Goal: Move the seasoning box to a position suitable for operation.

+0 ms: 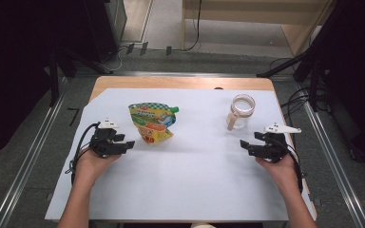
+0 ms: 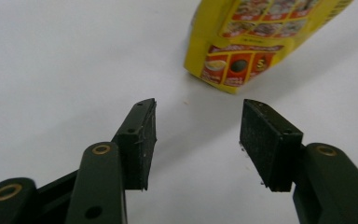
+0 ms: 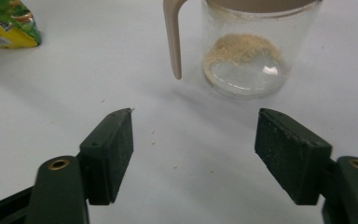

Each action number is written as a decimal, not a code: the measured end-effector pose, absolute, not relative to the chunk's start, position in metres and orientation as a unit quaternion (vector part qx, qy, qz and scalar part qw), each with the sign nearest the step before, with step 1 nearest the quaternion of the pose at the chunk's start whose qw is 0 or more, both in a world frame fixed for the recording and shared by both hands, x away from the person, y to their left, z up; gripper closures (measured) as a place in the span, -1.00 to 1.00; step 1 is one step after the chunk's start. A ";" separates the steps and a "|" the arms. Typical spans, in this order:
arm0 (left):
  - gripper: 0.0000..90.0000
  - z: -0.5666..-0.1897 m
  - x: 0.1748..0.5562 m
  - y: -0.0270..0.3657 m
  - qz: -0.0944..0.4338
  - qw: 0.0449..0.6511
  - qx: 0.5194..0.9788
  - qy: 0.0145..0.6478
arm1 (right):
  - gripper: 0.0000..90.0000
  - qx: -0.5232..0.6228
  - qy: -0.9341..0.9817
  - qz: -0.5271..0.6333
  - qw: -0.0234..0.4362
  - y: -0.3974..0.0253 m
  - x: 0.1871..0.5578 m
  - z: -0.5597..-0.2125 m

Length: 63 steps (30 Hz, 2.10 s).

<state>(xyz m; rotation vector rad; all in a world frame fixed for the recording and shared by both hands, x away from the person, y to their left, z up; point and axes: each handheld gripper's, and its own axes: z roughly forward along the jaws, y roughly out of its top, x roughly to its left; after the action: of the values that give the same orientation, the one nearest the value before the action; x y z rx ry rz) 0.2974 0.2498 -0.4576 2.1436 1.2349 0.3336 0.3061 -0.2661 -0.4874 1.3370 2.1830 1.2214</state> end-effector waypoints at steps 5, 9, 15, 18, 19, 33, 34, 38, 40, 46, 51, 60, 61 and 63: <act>0.09 -0.454 0.293 0.244 0.109 0.329 0.821 0.454 | -0.24 0.449 0.769 0.422 0.170 -0.263 0.303 -0.485; 0.14 -0.446 0.289 0.234 0.105 0.356 0.823 0.431 | -0.15 0.441 0.771 0.425 0.175 -0.261 0.301 -0.483; 0.18 -0.445 0.280 0.218 0.087 0.374 0.837 0.390 | -0.06 0.444 0.770 0.432 0.155 -0.261 0.301 -0.483; 0.13 -0.446 0.279 0.213 0.075 0.381 0.839 0.382 | 0.00 0.445 0.777 0.421 0.147 -0.257 0.301 -0.485; 0.10 -0.446 0.279 0.211 0.074 0.382 0.839 0.380 | 0.04 0.442 0.777 0.426 0.138 -0.257 0.302 -0.484; -0.03 -0.445 0.274 0.191 0.057 0.389 0.854 0.341 | 0.07 0.445 0.770 0.436 0.138 -0.257 0.301 -0.482; -0.03 -0.444 0.274 0.191 0.057 0.392 0.853 0.340 | 0.08 0.440 0.773 0.434 0.142 -0.257 0.300 -0.482; -0.04 -0.442 0.271 0.184 0.052 0.402 0.855 0.324 | 0.08 0.437 0.775 0.434 0.140 -0.255 0.300 -0.483; -0.05 -0.442 0.270 0.181 0.050 0.403 0.857 0.317 | 0.08 0.432 0.778 0.433 0.142 -0.254 0.300 -0.484; -0.07 -0.439 0.266 0.169 0.042 0.409 0.861 0.299 | -0.02 0.428 0.780 0.426 0.165 -0.253 0.302 -0.483; -0.08 -0.437 0.263 0.160 0.040 0.413 0.863 0.288 | -0.07 0.441 0.766 0.438 0.164 -0.258 0.307 -0.480; -0.09 -0.437 0.260 0.156 0.039 0.408 0.867 0.284 | -0.17 0.456 0.758 0.433 0.176 -0.264 0.328 -0.482; -0.09 -0.438 0.260 0.155 0.039 0.407 0.867 0.283 | -0.17 0.460 0.756 0.433 0.171 -0.266 0.331 -0.484; -0.09 -0.439 0.260 0.154 0.038 0.405 0.869 0.282 | -0.23 0.466 0.760 0.422 0.165 -0.267 0.336 -0.485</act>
<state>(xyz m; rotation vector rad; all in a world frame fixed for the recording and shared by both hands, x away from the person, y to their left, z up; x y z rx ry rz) 0.2599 0.1540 -0.4390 2.1930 0.7109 0.0966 0.3361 -0.2665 -0.4847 1.3273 2.1660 1.2024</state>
